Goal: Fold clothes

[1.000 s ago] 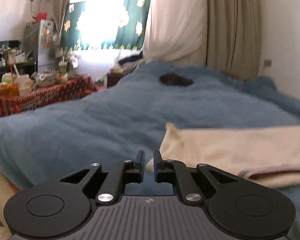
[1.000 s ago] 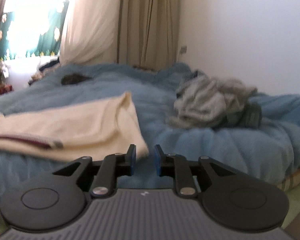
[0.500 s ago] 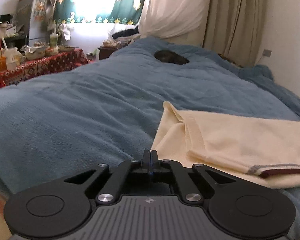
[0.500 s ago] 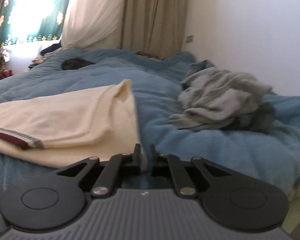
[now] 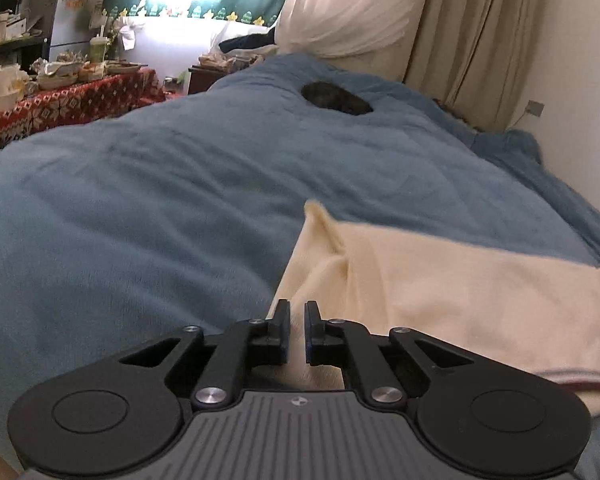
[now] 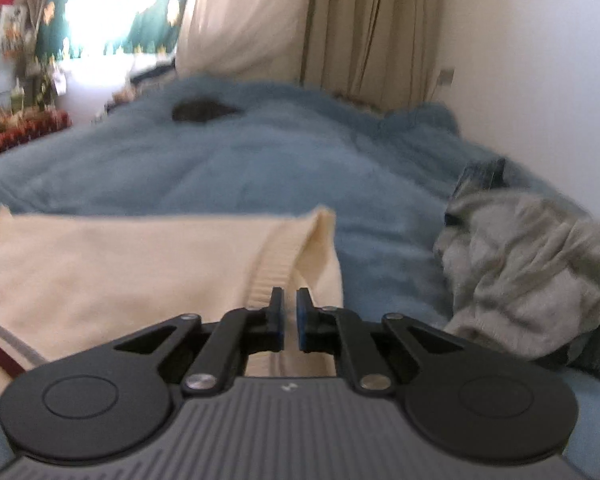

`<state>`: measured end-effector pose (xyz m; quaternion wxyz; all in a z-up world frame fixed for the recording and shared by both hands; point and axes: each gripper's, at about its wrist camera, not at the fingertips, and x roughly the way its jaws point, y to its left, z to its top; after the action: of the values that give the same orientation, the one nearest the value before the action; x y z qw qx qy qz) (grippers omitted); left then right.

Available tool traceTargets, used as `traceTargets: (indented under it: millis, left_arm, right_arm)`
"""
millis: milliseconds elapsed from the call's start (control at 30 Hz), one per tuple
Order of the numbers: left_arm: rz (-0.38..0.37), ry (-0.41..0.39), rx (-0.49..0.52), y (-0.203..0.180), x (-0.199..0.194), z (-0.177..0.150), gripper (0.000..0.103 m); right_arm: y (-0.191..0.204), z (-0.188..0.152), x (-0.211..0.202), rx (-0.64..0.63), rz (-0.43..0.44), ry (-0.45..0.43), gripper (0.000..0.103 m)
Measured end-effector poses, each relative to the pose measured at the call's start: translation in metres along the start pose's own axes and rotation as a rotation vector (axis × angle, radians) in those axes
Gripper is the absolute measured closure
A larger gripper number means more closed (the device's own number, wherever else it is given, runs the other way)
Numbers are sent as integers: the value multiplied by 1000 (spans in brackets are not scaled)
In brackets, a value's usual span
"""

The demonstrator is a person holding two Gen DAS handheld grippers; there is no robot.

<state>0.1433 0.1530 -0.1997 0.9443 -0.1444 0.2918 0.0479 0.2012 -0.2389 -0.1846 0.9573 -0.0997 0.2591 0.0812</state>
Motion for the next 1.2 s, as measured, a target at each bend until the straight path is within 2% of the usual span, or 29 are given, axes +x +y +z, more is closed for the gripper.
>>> traceTargets:
  millis: [233,367,467,567,633,733,1000,1200]
  left_arm:
    - [-8,-10,59,-2,-6,-10,95]
    - [-14,-13,65,-1,-5,-7,94]
    - [-16,-16,67,0,-4,-8,94]
    - [-19,-11,57,0,-4,-7,94]
    - [-21,-8,55,1,-5,-7,94]
    - [-23,-9,64,0,-6,-7,93]
    - [-42,6,68,-2,-7,-3,84]
    - [-17,45,84,-5,-4,4,86]
  right_arm:
    - [-3,-33,-30,-49,11,23,100]
    - [-12,-18,-48,21,33,-22,99]
    - [-16,6,-32,28,56,-30,99]
    - [-18,24,0,24,74,18,99]
    - [-24,27,17,48,72,75,99]
    - [-35,19,19,87,80,106,100]
    - [-47,-28,-50,136,89,119,95]
    - [-54,-31,-84,206,96,49,94]
